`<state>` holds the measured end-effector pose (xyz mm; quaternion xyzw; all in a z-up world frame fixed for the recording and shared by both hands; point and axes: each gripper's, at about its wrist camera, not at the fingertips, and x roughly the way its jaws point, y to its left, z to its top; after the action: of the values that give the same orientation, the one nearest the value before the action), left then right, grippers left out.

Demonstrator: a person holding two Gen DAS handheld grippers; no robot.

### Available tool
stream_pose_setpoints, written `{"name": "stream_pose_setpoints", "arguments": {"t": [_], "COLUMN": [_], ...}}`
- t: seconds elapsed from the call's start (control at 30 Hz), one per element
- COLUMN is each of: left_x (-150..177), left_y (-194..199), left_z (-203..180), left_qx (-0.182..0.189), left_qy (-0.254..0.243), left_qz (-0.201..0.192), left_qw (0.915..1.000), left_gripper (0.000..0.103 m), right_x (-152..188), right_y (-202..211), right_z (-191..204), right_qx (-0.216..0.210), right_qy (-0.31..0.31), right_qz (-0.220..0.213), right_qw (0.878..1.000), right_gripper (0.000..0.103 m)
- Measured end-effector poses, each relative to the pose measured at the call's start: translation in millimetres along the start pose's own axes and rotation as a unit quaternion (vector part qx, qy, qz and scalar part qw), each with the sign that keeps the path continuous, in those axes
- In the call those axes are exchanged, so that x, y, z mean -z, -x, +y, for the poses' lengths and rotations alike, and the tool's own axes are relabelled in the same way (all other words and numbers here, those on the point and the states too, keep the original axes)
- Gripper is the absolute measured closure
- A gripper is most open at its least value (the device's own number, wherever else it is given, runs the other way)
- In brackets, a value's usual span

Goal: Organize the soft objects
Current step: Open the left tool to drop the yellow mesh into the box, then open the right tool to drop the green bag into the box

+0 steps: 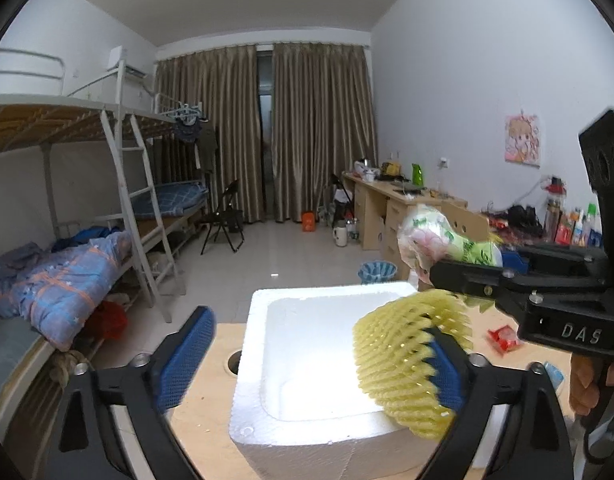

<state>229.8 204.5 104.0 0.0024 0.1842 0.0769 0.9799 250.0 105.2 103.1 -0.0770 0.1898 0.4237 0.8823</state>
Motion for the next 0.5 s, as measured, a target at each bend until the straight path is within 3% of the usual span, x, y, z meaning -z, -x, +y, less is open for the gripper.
{"name": "stream_pose_setpoints", "arguments": {"t": [0.07,0.17,0.27,0.5], "left_x": [1.6,3.4,2.9,3.3], "left_y": [-13.8,-7.2,0.8,-0.9], "left_z": [-0.4,5.0,4.5,7.0], "left_qx": [-0.023,0.000,-0.009,-0.011], "left_qy": [-0.003,0.016,0.014,0.011], "left_qz": [0.035,0.019,0.002,0.008], "left_qw": [0.9991,0.9997,0.9999,0.9998], "left_gripper": [0.000,0.000,0.000,0.000], "right_x": [0.3,0.1,-0.6,0.7], "right_y": [0.0,-0.6,-0.8,-0.4], "right_z": [0.2,-0.3,-1.2,-1.9], "right_qx": [0.000,-0.002,-0.002,-0.011], "right_qy": [0.000,0.000,0.003,0.006], "right_qz": [0.000,0.001,0.000,0.001], "right_qw": [1.000,1.000,1.000,1.000], "right_gripper": [0.069,0.069,0.069,0.069]}}
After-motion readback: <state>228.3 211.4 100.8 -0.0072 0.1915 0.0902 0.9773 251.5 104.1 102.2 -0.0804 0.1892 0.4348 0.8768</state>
